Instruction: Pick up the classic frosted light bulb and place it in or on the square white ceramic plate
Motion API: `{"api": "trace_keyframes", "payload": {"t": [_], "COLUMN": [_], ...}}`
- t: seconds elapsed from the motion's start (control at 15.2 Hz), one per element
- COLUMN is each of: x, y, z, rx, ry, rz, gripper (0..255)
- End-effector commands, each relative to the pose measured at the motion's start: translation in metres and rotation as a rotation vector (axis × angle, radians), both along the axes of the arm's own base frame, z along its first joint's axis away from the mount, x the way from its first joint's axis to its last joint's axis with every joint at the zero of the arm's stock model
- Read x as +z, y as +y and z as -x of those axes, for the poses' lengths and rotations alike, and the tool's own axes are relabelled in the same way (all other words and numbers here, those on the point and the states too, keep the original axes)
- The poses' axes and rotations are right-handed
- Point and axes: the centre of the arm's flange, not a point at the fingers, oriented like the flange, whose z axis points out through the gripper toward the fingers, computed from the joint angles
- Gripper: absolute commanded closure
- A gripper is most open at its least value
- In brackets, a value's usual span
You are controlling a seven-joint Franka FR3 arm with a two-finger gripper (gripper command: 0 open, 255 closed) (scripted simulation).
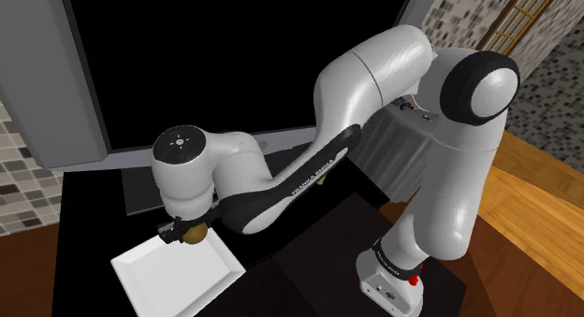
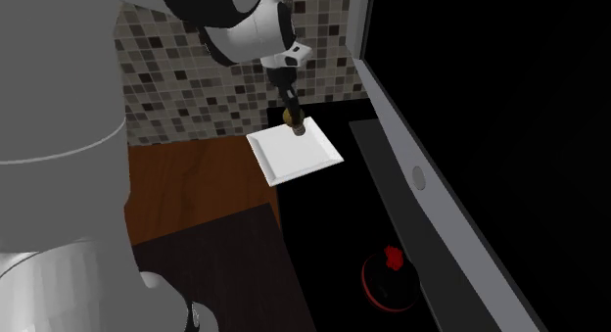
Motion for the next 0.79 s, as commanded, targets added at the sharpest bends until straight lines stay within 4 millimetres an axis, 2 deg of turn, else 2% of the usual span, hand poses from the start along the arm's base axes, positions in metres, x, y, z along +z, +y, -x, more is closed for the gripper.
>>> {"api": "trace_keyframes", "payload": {"t": [0.0,0.73], "x": [0.001,-0.057], "y": [0.033,0.033], "z": [0.001,0.001], "rx": [-0.002,-0.002], "ry": [0.000,0.000], "rz": [0.001,0.001], "gripper": [255,255]}}
